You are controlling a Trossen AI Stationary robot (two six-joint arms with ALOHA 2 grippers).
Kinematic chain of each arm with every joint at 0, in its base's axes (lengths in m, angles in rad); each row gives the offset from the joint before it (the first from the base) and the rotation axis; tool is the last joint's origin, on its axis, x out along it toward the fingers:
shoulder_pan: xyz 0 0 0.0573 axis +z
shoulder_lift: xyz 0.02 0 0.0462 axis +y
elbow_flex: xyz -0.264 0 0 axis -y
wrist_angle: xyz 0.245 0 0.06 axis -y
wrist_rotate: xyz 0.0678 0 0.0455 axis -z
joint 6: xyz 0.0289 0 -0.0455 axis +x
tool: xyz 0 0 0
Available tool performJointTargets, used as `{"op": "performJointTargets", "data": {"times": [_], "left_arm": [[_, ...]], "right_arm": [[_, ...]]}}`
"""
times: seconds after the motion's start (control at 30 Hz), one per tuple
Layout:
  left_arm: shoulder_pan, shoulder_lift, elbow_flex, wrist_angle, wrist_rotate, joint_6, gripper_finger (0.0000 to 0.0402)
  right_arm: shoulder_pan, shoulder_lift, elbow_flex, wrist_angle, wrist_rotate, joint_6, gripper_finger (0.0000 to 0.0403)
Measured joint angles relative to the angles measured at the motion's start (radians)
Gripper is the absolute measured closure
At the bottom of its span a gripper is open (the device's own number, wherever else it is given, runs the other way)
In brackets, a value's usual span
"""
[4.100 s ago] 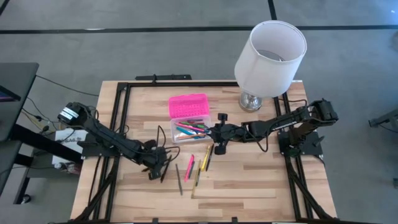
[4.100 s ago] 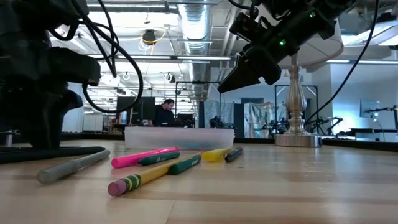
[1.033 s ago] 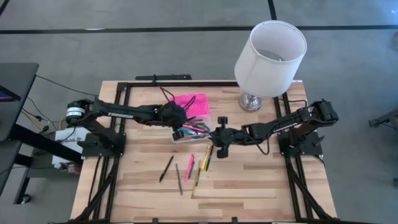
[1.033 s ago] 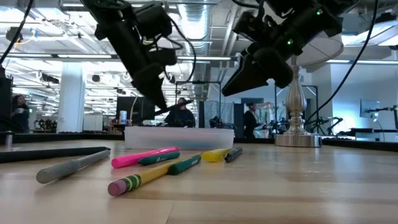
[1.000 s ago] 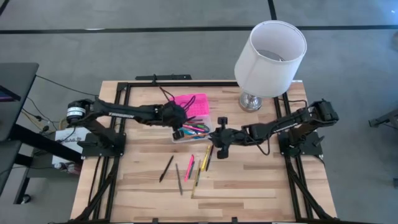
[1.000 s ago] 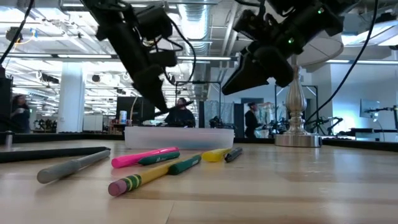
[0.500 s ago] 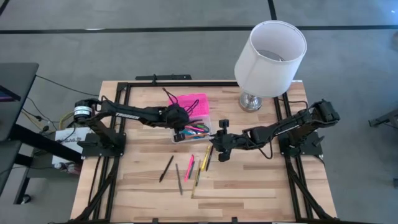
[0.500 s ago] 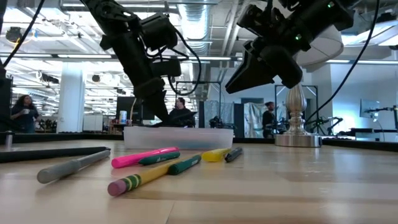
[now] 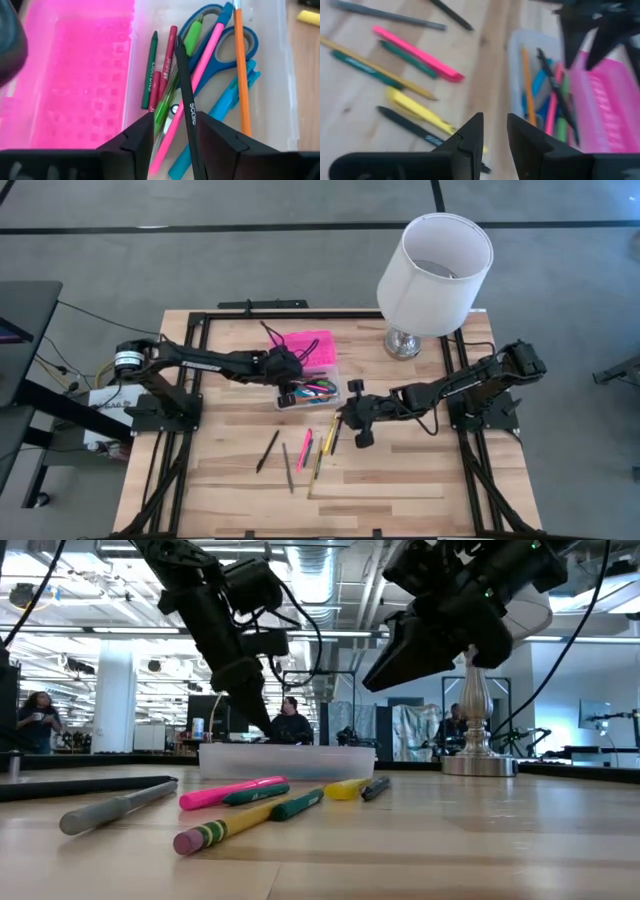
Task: Pick & place school supplies into a supply box
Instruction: Put the right black pen into the pink supply box
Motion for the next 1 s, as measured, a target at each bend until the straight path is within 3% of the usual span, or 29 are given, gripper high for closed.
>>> {"op": "performJointTargets", "data": {"times": [0.33, 0.67, 1.0], "left_arm": [[-0.152, -0.194, 0.000, -0.151, -0.027, -0.059, 0.0256], [-0.467, -0.360, 0.000, -0.267, -0.339, -0.201, 0.0256], [-0.675, -0.410, 0.000, -0.395, -0.512, -0.372, 0.0256]], "right_arm": [[0.017, 0.078, -0.003, 0.020, -0.168, -0.007, 0.0321], [0.033, 0.200, 0.002, 0.095, -0.170, -0.070, 0.0321], [0.031, 0.222, 0.000, 0.121, -0.184, -0.149, 0.0321]]}}
